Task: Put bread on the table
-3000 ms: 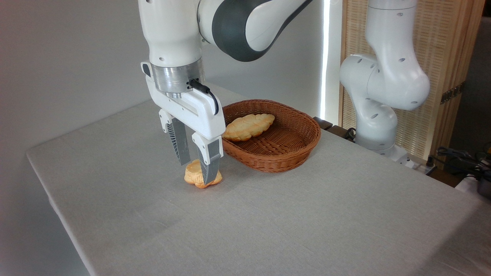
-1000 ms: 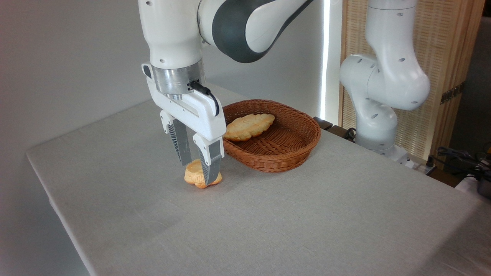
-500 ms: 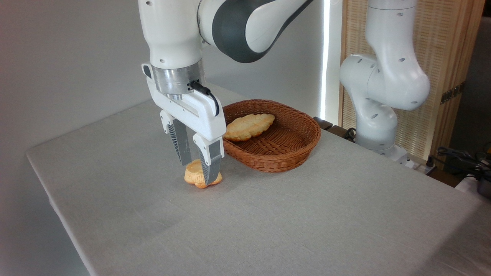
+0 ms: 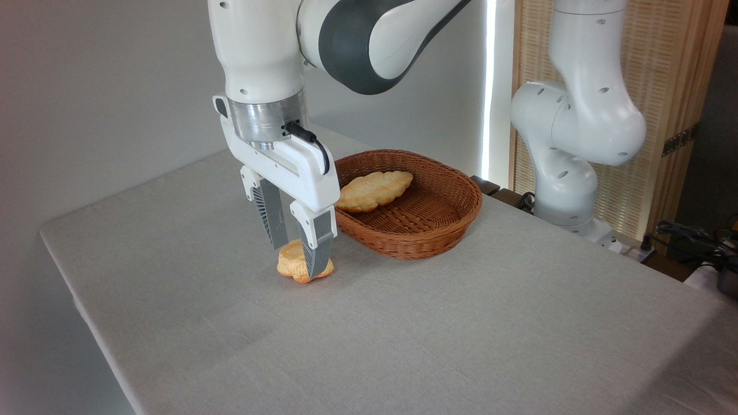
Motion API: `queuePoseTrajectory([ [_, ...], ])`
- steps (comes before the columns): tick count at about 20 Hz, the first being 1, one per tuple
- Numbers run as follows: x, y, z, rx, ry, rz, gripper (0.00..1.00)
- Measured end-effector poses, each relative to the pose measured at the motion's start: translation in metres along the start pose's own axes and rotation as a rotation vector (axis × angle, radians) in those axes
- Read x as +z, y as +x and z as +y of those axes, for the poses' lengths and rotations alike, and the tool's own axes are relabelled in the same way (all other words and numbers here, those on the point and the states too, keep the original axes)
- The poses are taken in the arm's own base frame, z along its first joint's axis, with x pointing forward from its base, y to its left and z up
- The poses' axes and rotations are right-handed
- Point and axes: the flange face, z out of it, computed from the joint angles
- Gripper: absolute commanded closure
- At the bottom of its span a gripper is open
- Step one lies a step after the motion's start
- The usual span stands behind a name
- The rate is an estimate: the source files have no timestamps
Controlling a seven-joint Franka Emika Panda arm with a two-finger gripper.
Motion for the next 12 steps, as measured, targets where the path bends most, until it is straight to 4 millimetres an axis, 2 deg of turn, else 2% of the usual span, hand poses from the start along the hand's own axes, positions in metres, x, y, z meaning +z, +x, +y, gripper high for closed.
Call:
queuePoseTrajectory([
  [4, 0.000, 0.000, 0.002, 0.002, -0.006, -0.007, 0.00],
  [7, -0.008, -0.004, 0.014, 0.017, -0.028, -0.033, 0.00],
  [9, -0.020, -0.006, 0.032, 0.044, -0.046, -0.056, 0.00],
  [12, -0.030, -0.003, 0.073, 0.114, -0.074, -0.093, 0.00],
])
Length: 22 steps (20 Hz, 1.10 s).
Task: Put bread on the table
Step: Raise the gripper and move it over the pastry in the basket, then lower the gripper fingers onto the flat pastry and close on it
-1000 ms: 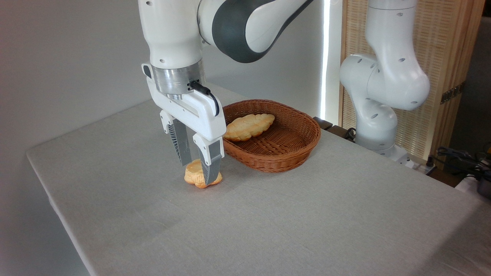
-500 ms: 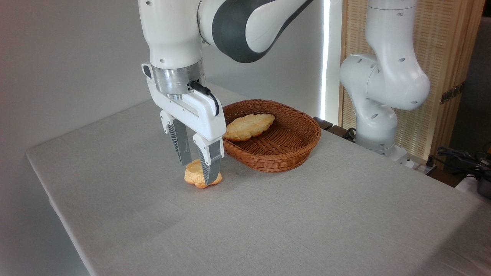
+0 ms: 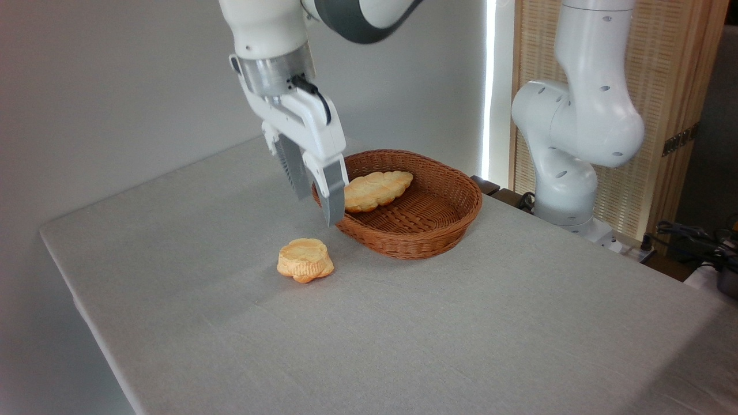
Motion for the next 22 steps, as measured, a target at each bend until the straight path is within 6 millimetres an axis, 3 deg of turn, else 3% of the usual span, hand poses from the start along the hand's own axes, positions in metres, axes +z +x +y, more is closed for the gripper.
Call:
queuePoseTrajectory([
  [4, 0.012, 0.010, 0.056, 0.100, -0.025, -0.048, 0.00],
  [8, 0.032, 0.005, 0.090, 0.156, -0.048, -0.092, 0.00],
  [15, 0.071, 0.009, 0.135, 0.236, -0.105, -0.153, 0.00],
  [22, 0.097, 0.017, 0.162, 0.296, -0.123, -0.211, 0.00],
])
